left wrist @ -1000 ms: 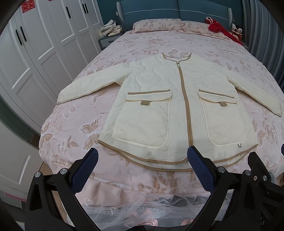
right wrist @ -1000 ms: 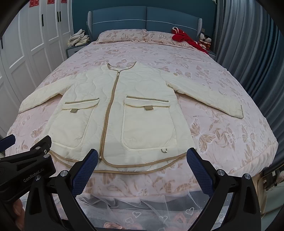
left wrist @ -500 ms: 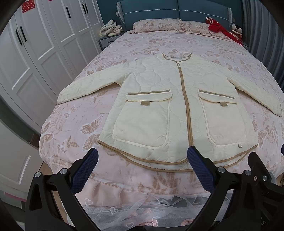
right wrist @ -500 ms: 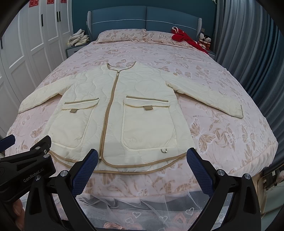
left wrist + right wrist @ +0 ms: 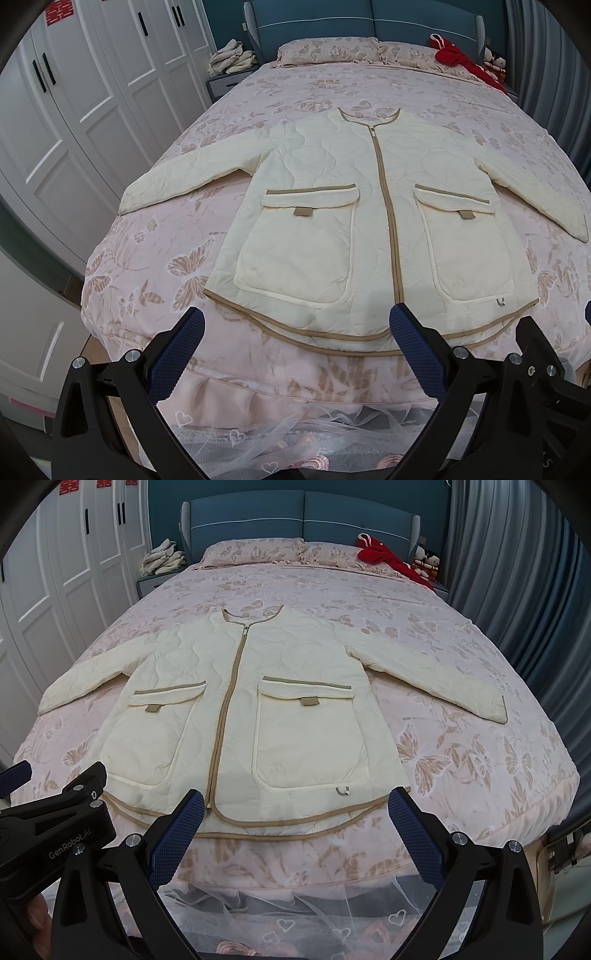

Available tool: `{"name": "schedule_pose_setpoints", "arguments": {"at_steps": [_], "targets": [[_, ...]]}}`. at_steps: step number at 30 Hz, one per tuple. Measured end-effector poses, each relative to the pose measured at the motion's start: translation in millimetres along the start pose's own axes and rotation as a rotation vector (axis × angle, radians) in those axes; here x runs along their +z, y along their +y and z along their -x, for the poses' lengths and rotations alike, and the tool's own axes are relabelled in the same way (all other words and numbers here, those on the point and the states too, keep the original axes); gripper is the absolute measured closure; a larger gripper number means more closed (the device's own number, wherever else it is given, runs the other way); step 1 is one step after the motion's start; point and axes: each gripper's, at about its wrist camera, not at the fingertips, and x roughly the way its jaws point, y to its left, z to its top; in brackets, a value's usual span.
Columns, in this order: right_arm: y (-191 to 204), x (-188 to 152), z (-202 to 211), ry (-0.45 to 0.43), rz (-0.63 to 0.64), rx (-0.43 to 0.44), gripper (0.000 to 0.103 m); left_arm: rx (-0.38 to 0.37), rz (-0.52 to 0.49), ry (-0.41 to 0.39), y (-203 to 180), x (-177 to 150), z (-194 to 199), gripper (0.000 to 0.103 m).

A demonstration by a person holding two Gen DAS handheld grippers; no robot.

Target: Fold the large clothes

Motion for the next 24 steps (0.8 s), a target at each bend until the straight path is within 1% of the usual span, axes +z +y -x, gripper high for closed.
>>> {"name": "schedule_pose_setpoints", "arguments": {"at_steps": [24], "targets": [[0.9,0.8,-0.1,0.001,0.001,0.0,0.005,0.0,0.001,0.0,1.3,0.1,-0.3,0.005]]}}
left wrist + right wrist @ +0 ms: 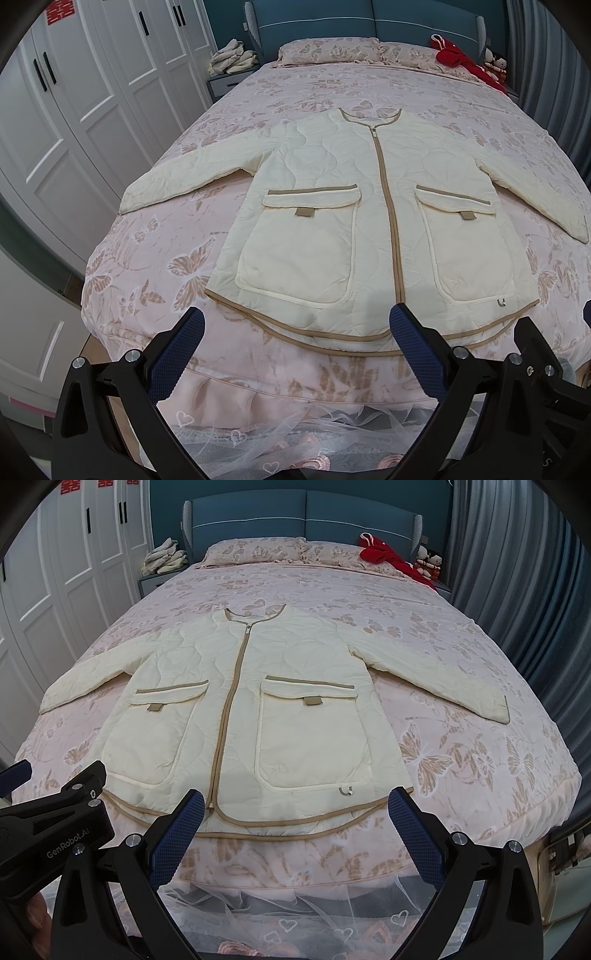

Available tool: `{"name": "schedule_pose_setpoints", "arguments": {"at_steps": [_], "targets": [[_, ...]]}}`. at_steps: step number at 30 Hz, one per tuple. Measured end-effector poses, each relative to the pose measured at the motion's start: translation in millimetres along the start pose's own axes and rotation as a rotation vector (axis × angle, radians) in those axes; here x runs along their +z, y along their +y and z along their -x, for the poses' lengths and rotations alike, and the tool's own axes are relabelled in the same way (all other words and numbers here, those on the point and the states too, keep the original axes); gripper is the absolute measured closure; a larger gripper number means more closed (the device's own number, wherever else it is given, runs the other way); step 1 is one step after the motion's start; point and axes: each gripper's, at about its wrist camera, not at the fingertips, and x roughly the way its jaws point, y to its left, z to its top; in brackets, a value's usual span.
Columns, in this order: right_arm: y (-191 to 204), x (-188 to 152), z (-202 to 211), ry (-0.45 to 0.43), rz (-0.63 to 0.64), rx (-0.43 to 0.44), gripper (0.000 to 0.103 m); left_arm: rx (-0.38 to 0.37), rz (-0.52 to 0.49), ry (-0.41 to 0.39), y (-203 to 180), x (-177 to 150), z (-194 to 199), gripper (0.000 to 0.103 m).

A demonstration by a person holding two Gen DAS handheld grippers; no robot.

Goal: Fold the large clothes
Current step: 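Grasp the jacket sleeve cuff with the right tool and lift it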

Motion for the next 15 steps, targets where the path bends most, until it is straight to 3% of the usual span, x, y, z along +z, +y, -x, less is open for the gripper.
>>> {"name": "schedule_pose_setpoints", "arguments": {"at_steps": [15], "targets": [[-4,1,-16,0.017,-0.013,0.014,0.005,0.004,-0.002,0.016,4,1,-10,0.005]]}}
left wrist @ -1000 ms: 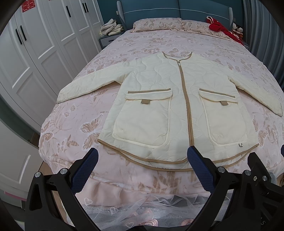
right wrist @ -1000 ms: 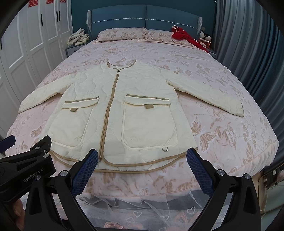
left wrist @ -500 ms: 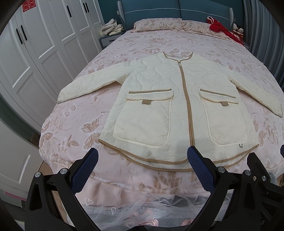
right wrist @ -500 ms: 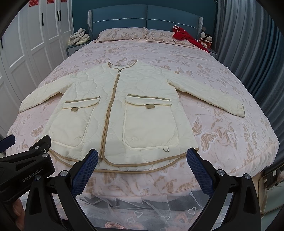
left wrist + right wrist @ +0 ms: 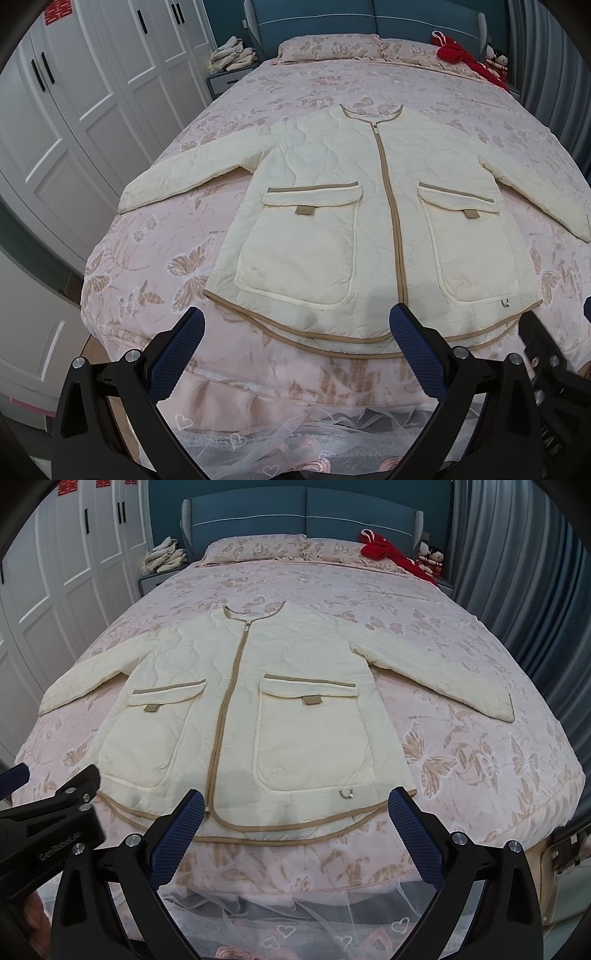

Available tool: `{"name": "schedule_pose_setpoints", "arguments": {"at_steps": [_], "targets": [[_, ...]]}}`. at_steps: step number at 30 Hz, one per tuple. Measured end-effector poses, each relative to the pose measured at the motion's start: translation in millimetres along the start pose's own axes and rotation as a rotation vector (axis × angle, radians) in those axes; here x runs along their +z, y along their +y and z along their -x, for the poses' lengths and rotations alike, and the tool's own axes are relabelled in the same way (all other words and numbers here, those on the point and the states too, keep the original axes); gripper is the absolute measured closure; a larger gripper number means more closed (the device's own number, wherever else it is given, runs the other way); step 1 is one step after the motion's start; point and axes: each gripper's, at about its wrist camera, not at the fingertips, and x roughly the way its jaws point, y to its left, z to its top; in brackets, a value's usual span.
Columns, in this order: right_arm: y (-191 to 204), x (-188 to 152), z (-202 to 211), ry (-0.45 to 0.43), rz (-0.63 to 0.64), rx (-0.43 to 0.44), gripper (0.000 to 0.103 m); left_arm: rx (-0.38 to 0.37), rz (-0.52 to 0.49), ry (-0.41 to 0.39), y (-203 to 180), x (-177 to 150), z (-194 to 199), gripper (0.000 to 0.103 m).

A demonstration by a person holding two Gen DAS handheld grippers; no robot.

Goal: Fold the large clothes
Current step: 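Grasp the jacket sleeve cuff with the right tool and lift it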

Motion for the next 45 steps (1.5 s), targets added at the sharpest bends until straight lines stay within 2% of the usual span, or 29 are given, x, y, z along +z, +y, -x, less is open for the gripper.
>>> {"name": "schedule_pose_setpoints", "arguments": {"at_steps": [5,9,16,22,25,30,32,34,35,36,38,39,40,43,45], "targets": [[-39,13,-20,0.023,-0.103,0.03,0.005,-0.014,0.0,0.013,-4,8,-11,0.005],[-94,26,-48,0.028,-0.218,0.021,0.005,-0.037,0.019,0.024,-6,18,-23,0.005],[-228,61,-115,0.034,-0.423,-0.061,0.006,-0.049,0.034,0.04,-17,38,-49,0.005],[-352,72,-175,0.068,-0.643,-0.067,0.01,-0.032,0.053,0.098,-23,47,-83,0.005],[-403,71,-202,0.078,-0.729,-0.097,0.012,-0.015,0.061,0.118,-24,49,-98,0.005],[-457,66,-239,0.083,-0.874,-0.104,0.022,0.012,0.066,0.149,-28,55,-118,0.005],[-471,64,-250,0.075,-0.927,-0.081,0.032,0.016,0.065,0.152,-30,57,-122,0.005],[-478,67,-260,0.071,-0.943,-0.075,0.047,0.02,0.063,0.151,-30,60,-125,0.005],[-479,72,-265,0.067,-0.936,-0.075,0.053,0.022,0.06,0.151,-30,61,-127,0.005],[-478,76,-267,0.065,-0.929,-0.073,0.066,0.026,0.058,0.151,-30,62,-129,0.005],[-472,87,-266,0.053,-0.909,-0.085,0.076,0.033,0.063,0.148,-26,63,-132,0.005],[-468,94,-262,0.033,-0.891,-0.096,0.087,0.035,0.071,0.148,-23,64,-133,0.005],[-461,107,-255,-0.003,-0.857,-0.089,0.093,0.038,0.079,0.148,-21,64,-135,0.005],[-435,141,-233,-0.088,-0.779,-0.036,0.097,0.047,0.099,0.155,-11,64,-140,0.005],[-398,175,-213,-0.143,-0.675,0.025,0.097,0.052,0.11,0.162,-5,63,-143,0.005]]}}
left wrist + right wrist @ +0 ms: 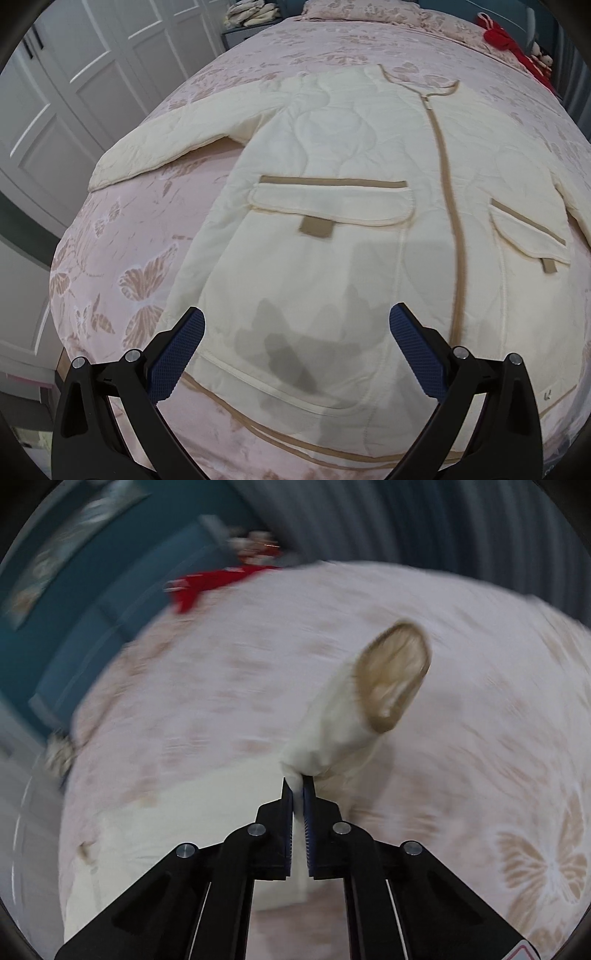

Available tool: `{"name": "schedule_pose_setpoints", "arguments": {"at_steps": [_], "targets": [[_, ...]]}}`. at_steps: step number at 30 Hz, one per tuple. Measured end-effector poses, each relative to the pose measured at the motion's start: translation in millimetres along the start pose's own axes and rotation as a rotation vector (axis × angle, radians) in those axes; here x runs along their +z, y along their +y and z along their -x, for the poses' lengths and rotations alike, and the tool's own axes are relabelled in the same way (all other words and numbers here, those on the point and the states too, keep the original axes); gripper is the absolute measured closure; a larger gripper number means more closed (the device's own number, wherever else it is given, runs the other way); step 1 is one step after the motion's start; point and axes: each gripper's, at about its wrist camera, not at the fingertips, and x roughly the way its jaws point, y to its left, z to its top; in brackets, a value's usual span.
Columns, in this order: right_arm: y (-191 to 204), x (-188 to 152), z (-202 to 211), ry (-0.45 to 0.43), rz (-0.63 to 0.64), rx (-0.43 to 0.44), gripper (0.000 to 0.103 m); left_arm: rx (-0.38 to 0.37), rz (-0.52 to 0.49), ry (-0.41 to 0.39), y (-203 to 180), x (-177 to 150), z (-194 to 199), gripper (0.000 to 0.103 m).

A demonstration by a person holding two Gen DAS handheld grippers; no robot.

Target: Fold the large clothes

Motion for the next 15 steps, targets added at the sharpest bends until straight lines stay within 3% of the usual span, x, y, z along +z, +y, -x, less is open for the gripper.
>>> {"name": "schedule_pose_setpoints", "arguments": {"at_steps": [4,8,14,15], "targets": [[117,-13,32,-0.009,0.247,0.169,0.097,0.0,0.041,0.002,16,1,-5,0.005],[225,-59,52,0.055,0.466,0.328,0.098,-0.009,0.086,0.002,33,3,-8,0.005],[355,-178,46,0.243,0.714,0.526,0.097,-0.023,0.139,0.004,60,6,-14,0.005],[368,-196,41,0.281,0.733,0.547,0.093,-0.034,0.15,0.006,65,7,-16,0.005]]}}
